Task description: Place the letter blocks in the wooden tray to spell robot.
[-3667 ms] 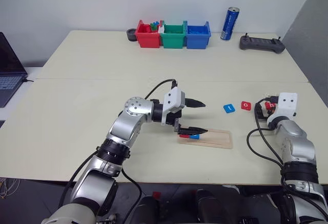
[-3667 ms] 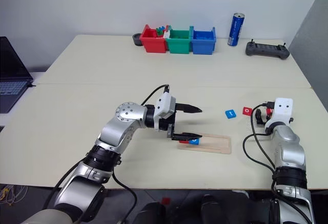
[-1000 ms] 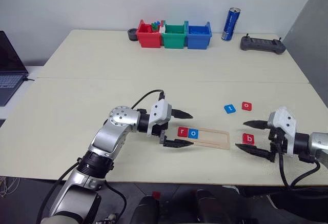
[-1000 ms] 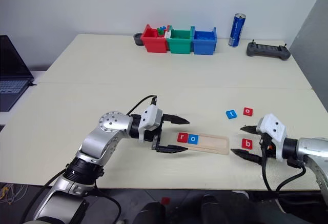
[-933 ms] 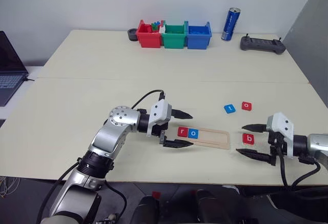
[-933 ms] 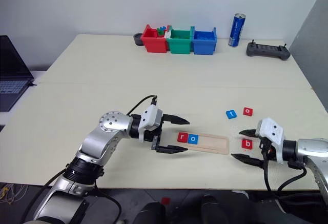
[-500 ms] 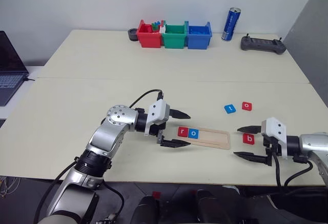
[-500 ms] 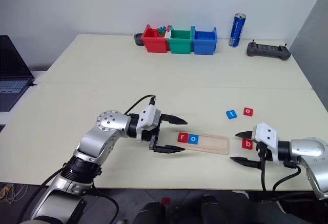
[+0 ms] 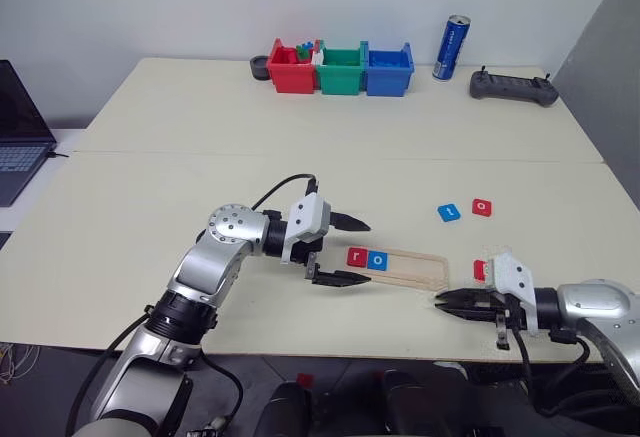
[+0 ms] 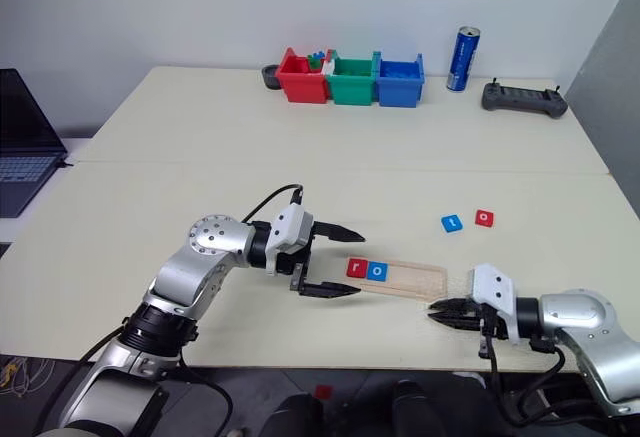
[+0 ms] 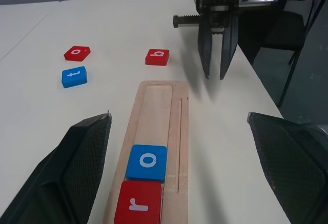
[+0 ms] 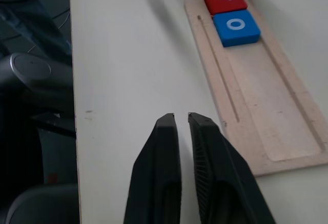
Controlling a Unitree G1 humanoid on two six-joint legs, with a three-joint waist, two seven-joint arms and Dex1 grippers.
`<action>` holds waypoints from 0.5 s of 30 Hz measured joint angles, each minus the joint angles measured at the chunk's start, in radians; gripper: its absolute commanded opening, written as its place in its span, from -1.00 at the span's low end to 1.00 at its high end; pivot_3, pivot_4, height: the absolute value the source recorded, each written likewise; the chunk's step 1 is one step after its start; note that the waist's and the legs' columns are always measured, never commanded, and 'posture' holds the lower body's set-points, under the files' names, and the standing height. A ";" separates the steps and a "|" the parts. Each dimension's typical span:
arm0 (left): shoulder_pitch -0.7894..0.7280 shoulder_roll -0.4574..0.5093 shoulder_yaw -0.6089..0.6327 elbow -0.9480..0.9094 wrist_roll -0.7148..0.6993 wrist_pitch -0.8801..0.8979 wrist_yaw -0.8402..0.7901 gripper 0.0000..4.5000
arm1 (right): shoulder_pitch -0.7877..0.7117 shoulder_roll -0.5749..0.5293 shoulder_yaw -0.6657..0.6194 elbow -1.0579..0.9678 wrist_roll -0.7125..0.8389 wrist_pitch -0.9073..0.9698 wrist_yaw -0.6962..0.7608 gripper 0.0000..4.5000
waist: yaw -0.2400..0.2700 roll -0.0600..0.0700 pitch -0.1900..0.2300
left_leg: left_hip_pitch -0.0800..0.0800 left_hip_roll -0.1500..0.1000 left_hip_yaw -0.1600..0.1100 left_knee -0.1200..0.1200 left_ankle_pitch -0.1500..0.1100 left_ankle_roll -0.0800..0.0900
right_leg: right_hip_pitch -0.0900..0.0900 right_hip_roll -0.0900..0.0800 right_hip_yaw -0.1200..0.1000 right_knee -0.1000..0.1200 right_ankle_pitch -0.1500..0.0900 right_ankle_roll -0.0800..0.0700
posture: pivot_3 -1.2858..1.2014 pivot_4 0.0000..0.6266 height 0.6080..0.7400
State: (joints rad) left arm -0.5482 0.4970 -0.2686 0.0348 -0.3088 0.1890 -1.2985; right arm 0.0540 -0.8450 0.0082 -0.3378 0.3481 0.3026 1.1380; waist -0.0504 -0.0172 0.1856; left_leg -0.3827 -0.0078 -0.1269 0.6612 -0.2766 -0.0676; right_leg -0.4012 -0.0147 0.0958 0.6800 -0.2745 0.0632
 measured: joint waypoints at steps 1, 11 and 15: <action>0.001 0.002 0.000 -0.001 0.000 0.000 0.000 1.00 | 0.000 0.002 0.015 0.000 -0.016 -0.003 -0.009 -0.74 | 0.000 0.000 0.000 | 0.000 0.000 0.000 0.000 0.000 0.000 | 0.000 0.000 0.000 0.000 0.000 0.000 | 0.03 -0.52 1.00; 0.023 0.011 0.000 -0.035 -0.002 0.006 0.000 1.00 | -0.072 0.021 0.114 0.109 -0.155 -0.117 -0.059 -0.74 | -0.004 0.000 0.000 | 0.003 0.001 0.000 0.000 0.000 0.000 | 0.003 0.000 0.000 0.000 0.000 0.000 | 0.03 -0.52 1.00; 0.028 0.020 0.000 -0.038 -0.002 0.010 0.000 1.00 | -0.118 0.035 0.124 0.158 -0.173 -0.132 -0.081 -0.74 | -0.004 -0.001 0.000 | 0.011 0.000 0.000 0.000 0.000 0.000 | 0.013 0.000 0.000 -0.002 -0.001 0.002 | 0.03 -0.52 1.00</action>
State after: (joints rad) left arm -0.5200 0.5171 -0.2690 -0.0035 -0.3111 0.1992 -1.2983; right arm -0.0636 -0.8103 0.1325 -0.1800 0.1753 0.1701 1.0571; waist -0.0543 -0.0180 0.1859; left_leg -0.3714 -0.0074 -0.1272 0.6614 -0.2767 -0.0675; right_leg -0.3883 -0.0143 0.0956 0.6778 -0.2755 0.0648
